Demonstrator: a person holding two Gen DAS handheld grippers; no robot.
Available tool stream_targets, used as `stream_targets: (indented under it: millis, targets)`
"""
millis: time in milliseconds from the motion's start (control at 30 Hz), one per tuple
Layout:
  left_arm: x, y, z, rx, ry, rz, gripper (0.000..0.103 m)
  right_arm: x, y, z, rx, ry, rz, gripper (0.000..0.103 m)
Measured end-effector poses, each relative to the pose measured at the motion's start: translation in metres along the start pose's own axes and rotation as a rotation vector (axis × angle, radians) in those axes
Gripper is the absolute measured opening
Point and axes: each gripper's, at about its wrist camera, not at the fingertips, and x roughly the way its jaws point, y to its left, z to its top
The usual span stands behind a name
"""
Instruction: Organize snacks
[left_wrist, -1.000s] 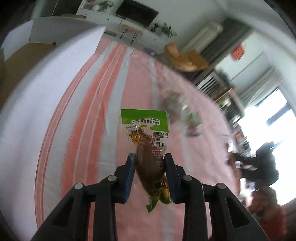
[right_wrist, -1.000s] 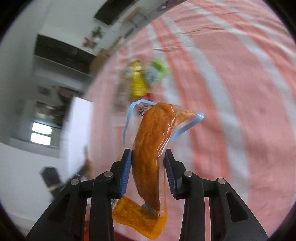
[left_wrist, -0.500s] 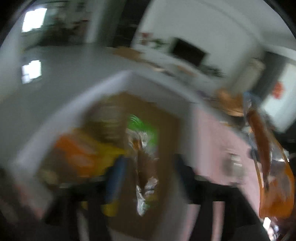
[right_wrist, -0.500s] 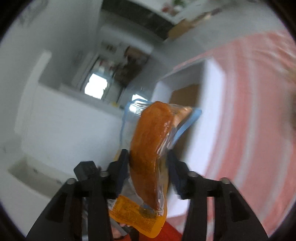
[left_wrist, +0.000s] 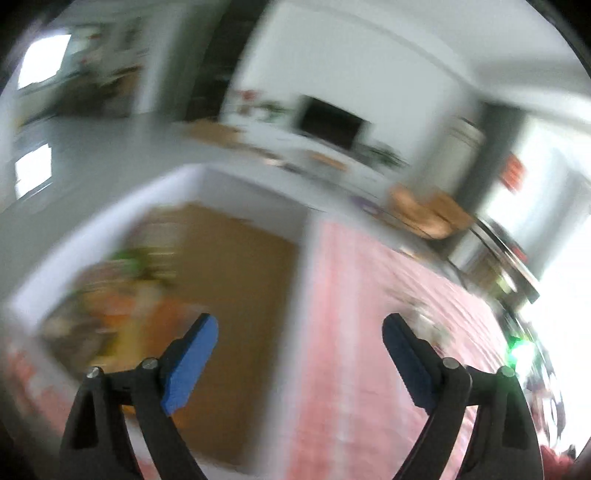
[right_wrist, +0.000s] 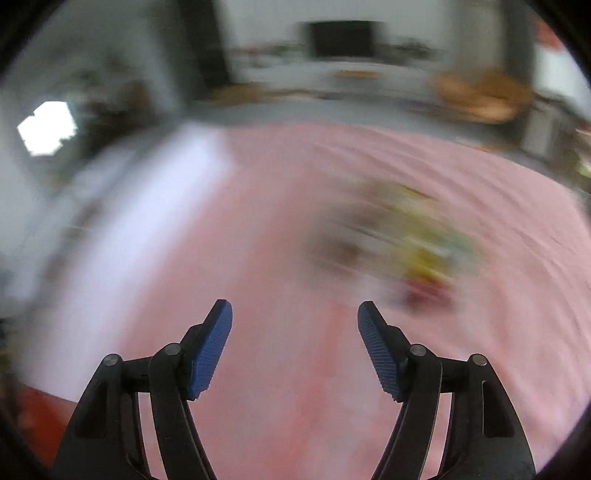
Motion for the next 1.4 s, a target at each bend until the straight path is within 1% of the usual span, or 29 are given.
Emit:
stream_targets:
  millis: [33,67,100,133,167,200,233,267,300,367,400,433,467,500,567,633,667,700,1400]
  targets:
    - [0.011,-0.029,-0.007,0.052,0.025,-0.047,0.099,0.002,-0.025,-0.013,0.042,0.003,-0.047,0.074]
    - [0.022,-0.052,-0.015,0.094,0.050,-0.083,0.103,0.002,-0.055,-0.028,0.101,0.004,-0.088,0.074]
    - [0.037,-0.074,-0.025,0.134,0.076,-0.113,0.103,0.002,-0.087,-0.041,0.168,0.005,-0.137,0.074]
    - [0.052,-0.093,-0.035,0.168,0.102,-0.124,0.103,0.000,-0.108,-0.050,0.210,0.006,-0.173,0.074]
    - [0.072,-0.112,-0.048,0.205,0.134,-0.114,0.103,-0.003,-0.129,-0.057,0.253,0.001,-0.207,0.074]
    - [0.096,-0.126,-0.061,0.234,0.169,-0.088,0.103,-0.004,-0.151,-0.063,0.292,-0.012,-0.246,0.074]
    - [0.118,-0.135,-0.073,0.252,0.202,-0.063,0.103,-0.009,-0.163,-0.062,0.305,-0.016,-0.267,0.074]
    - [0.146,-0.144,-0.086,0.273,0.241,-0.032,0.103,-0.007,-0.174,-0.063,0.317,-0.016,-0.297,0.074]
    - [0.162,-0.150,-0.095,0.284,0.264,-0.013,0.103,-0.003,-0.185,-0.063,0.328,-0.007,-0.322,0.074]
    - [0.192,-0.158,-0.109,0.307,0.294,0.011,0.102,0.002,-0.202,-0.066,0.356,0.019,-0.332,0.074]
    - [0.204,-0.163,-0.114,0.316,0.300,0.029,0.102,0.001,-0.206,-0.067,0.364,0.020,-0.331,0.075]
    - [0.210,-0.169,-0.119,0.325,0.301,0.047,0.102,0.000,-0.206,-0.069,0.349,-0.005,-0.350,0.080]
    - [0.221,-0.171,-0.121,0.334,0.304,0.061,0.102,-0.006,-0.209,-0.077,0.341,-0.016,-0.359,0.082]
    - [0.232,-0.172,-0.122,0.339,0.310,0.072,0.102,-0.013,-0.211,-0.081,0.345,-0.030,-0.351,0.082]
    - [0.249,-0.171,-0.126,0.347,0.315,0.098,0.103,-0.013,-0.212,-0.084,0.343,-0.029,-0.352,0.084]
    - [0.267,-0.169,-0.130,0.359,0.329,0.145,0.103,-0.015,-0.216,-0.087,0.339,-0.026,-0.355,0.084]
    - [0.267,-0.169,-0.128,0.383,0.328,0.158,0.103,-0.014,-0.216,-0.086,0.340,-0.026,-0.356,0.084]
    - [0.268,-0.170,-0.128,0.385,0.331,0.153,0.103,-0.011,-0.217,-0.085,0.340,-0.025,-0.355,0.085]
    - [0.267,-0.166,-0.128,0.373,0.328,0.155,0.103,-0.006,-0.219,-0.086,0.341,-0.026,-0.352,0.085]
